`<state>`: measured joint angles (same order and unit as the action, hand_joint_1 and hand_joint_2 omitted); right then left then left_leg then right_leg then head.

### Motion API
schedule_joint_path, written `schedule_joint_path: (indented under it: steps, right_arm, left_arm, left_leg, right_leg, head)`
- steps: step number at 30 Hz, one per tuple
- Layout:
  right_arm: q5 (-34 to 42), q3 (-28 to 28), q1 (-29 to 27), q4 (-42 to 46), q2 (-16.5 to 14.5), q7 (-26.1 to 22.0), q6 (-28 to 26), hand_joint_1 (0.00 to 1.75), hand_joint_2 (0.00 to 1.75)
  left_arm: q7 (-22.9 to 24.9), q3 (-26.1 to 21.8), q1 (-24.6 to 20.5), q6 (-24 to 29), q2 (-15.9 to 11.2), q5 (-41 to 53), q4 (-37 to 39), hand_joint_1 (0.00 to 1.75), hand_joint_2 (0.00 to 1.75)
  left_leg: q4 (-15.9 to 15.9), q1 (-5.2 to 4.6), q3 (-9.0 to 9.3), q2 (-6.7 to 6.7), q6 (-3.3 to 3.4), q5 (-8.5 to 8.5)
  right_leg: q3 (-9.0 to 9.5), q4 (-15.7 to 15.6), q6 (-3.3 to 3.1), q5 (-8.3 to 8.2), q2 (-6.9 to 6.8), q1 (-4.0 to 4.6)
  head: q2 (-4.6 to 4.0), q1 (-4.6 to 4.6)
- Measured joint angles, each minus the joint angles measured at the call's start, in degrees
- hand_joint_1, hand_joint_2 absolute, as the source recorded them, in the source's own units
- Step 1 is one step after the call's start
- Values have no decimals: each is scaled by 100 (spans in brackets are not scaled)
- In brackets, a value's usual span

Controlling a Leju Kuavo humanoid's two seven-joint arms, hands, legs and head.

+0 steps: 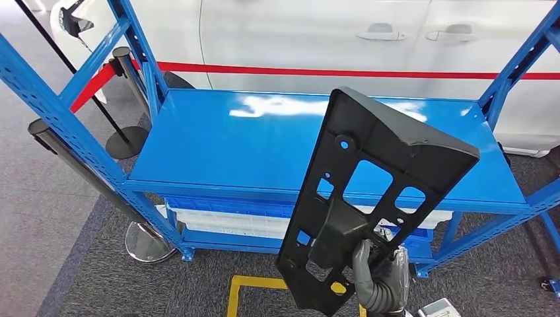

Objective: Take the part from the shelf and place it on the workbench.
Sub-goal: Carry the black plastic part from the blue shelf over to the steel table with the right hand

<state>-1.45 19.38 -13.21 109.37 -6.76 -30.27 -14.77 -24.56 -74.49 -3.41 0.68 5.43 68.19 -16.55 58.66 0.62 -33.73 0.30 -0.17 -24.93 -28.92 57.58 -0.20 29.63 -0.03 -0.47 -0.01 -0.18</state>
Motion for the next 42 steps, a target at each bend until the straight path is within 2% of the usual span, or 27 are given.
schedule_joint_path:
  steps: [2,5,6,7,8,11,12,13,15,17,19,21,22,23,24,25,27,29,31,32,34,36,37,38,39,40,42]
  right_arm:
    - [-20,-9,-55,25,-1,-1,-37,175,175]
    - [-34,-38,-141,75,-2,0,-70,175,175]
    - [-35,-50,-168,79,-2,2,-74,175,175]
    - [-33,-62,-195,80,-2,4,-75,175,175]
    - [-21,-79,-226,83,-2,5,-74,175,175]
    - [28,-133,-301,103,-3,5,-40,175,175]
    - [36,-149,-314,113,-5,5,-20,175,175]
    - [38,-164,-322,124,-7,6,-1,175,175]
    - [42,-190,-335,139,-8,10,26,175,175]
    - [44,-219,-347,146,-8,27,52,175,175]
    - [44,-243,-354,153,-8,55,87,175,175]
    - [43,-253,-358,156,-8,77,108,175,175]
    - [43,-256,-362,155,-8,83,110,175,175]
    - [42,-257,-366,155,-8,85,113,175,175]
    - [42,-258,-370,155,-8,86,113,175,175]
    - [42,-259,-372,155,-8,86,113,175,175]
    - [42,-259,-371,156,-8,87,112,175,175]
    - [42,-260,-373,158,-8,86,111,175,175]
    - [42,-261,-378,160,-10,86,111,175,175]
    - [42,-262,-378,160,-13,86,111,175,175]
    - [43,-265,-380,162,-27,85,112,175,175]
    - [44,-268,-383,163,-38,91,111,175,175]
    - [44,-269,-386,162,-39,95,109,175,175]
    - [44,-269,-388,162,-39,99,105,175,175]
    - [45,-270,-392,161,-39,102,99,175,175]
    - [47,-270,-395,160,-39,104,91,175,175]
    - [57,-272,-400,158,-39,107,73,175,175]
  left_arm:
    - [83,-23,7,-41,21,-81,0,0,175]
    - [221,-114,13,-132,39,-232,0,0,175]
    - [264,-140,13,-161,43,-265,0,0,175]
    - [321,-164,13,-197,47,-300,0,0,175]
    - [414,-194,13,-248,52,-352,0,0,175]
    - [769,-338,3,-423,64,-559,0,0,175]
    - [863,-390,-1,-467,70,-619,0,0,175]
    - [935,-437,-4,-500,76,-664,0,0,175]
    - [1045,-521,-1,-550,91,-730,0,0,175]
    - [1177,-596,-9,-603,121,-813,0,0,175]
    - [1323,-674,-21,-656,152,-908,0,0,175]
    - [1434,-751,-21,-688,170,-991,0,0,175]
    - [1478,-789,-21,-702,179,-1033,0,0,175]
    - [1517,-827,-20,-715,186,-1076,0,0,175]
    - [1553,-864,-20,-726,191,-1111,0,0,175]
    - [1585,-898,-20,-740,196,-1143,0,0,175]
    - [1632,-955,-21,-763,205,-1183,0,0,175]
    - [1653,-991,-22,-774,211,-1198,0,0,175]
    - [1661,-1015,-21,-774,209,-1200,-1,0,175]
    - [1663,-1025,-18,-774,209,-1200,-1,0,175]
    - [1669,-1037,-10,-780,209,-1199,-1,0,175]
    - [1687,-1041,-7,-786,211,-1199,0,0,175]
    - [1700,-1044,-6,-785,210,-1200,0,0,175]
    - [1713,-1049,-4,-785,210,-1200,0,0,175]
    - [1728,-1055,-2,-785,208,-1199,0,0,175]
    - [1742,-1061,-1,-785,207,-1198,0,0,175]
    - [1770,-1068,-7,-786,202,-1191,0,0,175]
  left_leg:
    - [195,12,-107,-4,-59,-209]
    - [1190,28,-450,-7,-116,-914]
    - [1488,28,-513,-7,-128,-1036]
    - [1606,28,-486,-7,-132,-1039]
    - [1507,28,-348,-7,-127,-941]
    - [357,17,447,-13,-66,-591]
    - [78,4,616,-18,-37,-564]
    - [-63,-11,682,-23,-10,-578]
    - [-93,-28,646,-26,51,-537]
    - [-125,-11,572,-11,142,-447]
    - [-144,1,469,11,226,-342]
    - [-133,-9,346,25,257,-251]
    - [-120,-13,277,30,255,-206]
    - [-102,-15,213,32,250,-167]
    - [-80,-16,153,32,239,-137]
    - [-54,-16,101,29,224,-111]
    - [-14,-27,33,22,179,-68]
    - [-6,-35,10,21,119,-15]
    - [-4,-31,-10,16,53,26]
    - [52,-30,-47,7,21,-35]
    - [432,-21,-204,-10,-30,-404]
    - [1135,-5,-416,-12,-75,-889]
    - [1431,1,-476,-11,-92,-1012]
    - [1557,5,-449,-11,-103,-1009]
    - [1459,7,-314,-10,-107,-897]
    - [1154,10,-79,-10,-105,-733]
    - [340,3,447,-15,-72,-565]
  right_leg:
    - [-71,-25,-99,-83,-19,-20]
    - [-229,-20,-171,-204,-37,-5]
    - [-288,-11,-171,-243,-38,4]
    - [-345,2,-167,-278,-38,11]
    - [-400,20,-157,-309,-38,15]
    - [-526,102,-102,-371,-33,22]
    - [-548,122,-71,-392,-32,27]
    - [-563,133,-36,-418,-32,30]
    - [-574,126,41,-481,-31,32]
    - [-637,214,109,-371,-16,20]
    - [-807,633,163,56,-1,6]
    - [-1025,1342,207,513,0,3]
    - [-1067,1601,221,597,0,0]
    - [-1023,1684,226,562,-1,-3]
    - [-845,1501,217,416,-1,-5]
    - [-570,1139,197,245,-1,-6]
    - [-25,311,130,92,1,15]
    - [150,-30,65,104,3,48]
    - [106,-64,-9,35,-3,40]
    - [75,-87,-57,-11,-13,24]
    - [-12,-128,-141,-119,-33,-10]
    - [-137,-108,-166,-202,-40,0]
    - [-205,-84,-163,-236,-42,4]
    - [-273,-54,-157,-265,-44,7]
    - [-337,-18,-146,-287,-45,7]
    - [-394,21,-134,-304,-45,6]
    - [-484,100,-94,-334,-45,11]
  head:
    - [1,-9]
    - [0,-37]
    - [0,-38]
    - [1,-38]
    - [1,-38]
    - [1,-38]
    - [1,-34]
    - [1,-36]
    - [0,-34]
    - [0,-28]
    - [1,-12]
    - [1,-2]
    - [1,-3]
    - [1,-3]
    - [1,-4]
    - [1,-3]
    - [1,-7]
    - [1,-4]
    - [1,8]
    - [1,10]
    - [0,-5]
    - [0,-30]
    - [0,-33]
    - [0,-34]
    - [0,-35]
    - [0,-35]
    - [1,-36]
